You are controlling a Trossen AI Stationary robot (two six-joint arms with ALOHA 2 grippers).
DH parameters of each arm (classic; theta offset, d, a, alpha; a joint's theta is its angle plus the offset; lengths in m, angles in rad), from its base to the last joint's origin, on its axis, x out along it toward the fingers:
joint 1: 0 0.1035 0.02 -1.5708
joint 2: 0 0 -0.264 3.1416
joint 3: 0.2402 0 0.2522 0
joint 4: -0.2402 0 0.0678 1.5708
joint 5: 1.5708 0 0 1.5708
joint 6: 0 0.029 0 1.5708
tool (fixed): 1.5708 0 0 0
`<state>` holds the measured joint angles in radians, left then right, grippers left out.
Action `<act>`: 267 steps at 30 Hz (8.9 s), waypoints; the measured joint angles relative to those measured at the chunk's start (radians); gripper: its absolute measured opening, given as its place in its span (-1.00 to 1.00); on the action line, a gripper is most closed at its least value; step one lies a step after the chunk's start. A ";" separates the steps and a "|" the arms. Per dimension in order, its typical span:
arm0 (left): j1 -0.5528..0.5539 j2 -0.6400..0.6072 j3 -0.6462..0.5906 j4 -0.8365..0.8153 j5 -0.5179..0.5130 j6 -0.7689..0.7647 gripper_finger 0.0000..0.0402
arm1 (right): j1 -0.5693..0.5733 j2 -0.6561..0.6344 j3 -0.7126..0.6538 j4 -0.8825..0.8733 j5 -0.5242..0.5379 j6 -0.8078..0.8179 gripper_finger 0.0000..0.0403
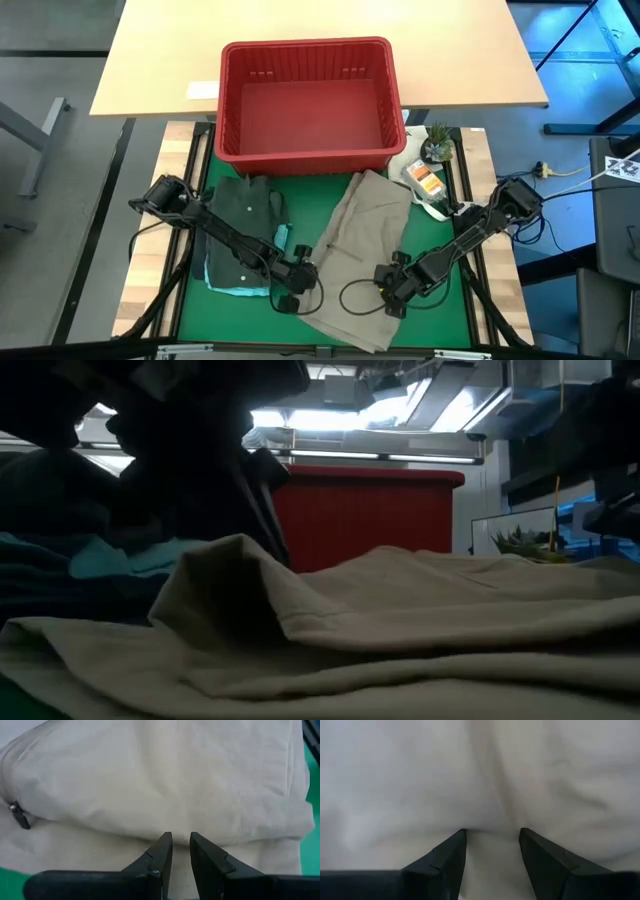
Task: Fold Laundry from Bin
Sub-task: Fold the brown shorts from the red laundry bin
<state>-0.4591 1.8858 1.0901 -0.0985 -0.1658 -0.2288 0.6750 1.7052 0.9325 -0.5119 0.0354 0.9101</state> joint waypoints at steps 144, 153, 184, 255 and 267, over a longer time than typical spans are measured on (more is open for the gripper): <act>-0.210 0.036 0.002 0.028 0.020 0.425 0.03 | 0.260 0.358 0.340 0.266 0.252 -0.358 -0.56; -0.190 0.073 0.002 0.052 0.003 0.402 0.00 | 0.260 0.359 0.339 0.278 0.252 -0.357 -0.56; -0.314 -0.173 0.002 0.101 -0.100 0.152 -0.99 | 0.261 0.353 0.789 -0.138 0.313 -0.369 -0.96; 0.414 -0.220 0.069 -0.124 -0.227 0.259 -1.00 | -0.136 -0.435 -0.070 -0.564 0.714 -0.160 -0.93; 0.482 -0.220 -0.003 -0.077 -0.237 0.185 -0.86 | -0.244 -0.433 -0.192 -0.432 0.712 -0.189 -0.93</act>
<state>0.0228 1.6661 1.0870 -0.1755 -0.4031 -0.0441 0.4314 1.2718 0.7403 -0.9444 0.7479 0.7208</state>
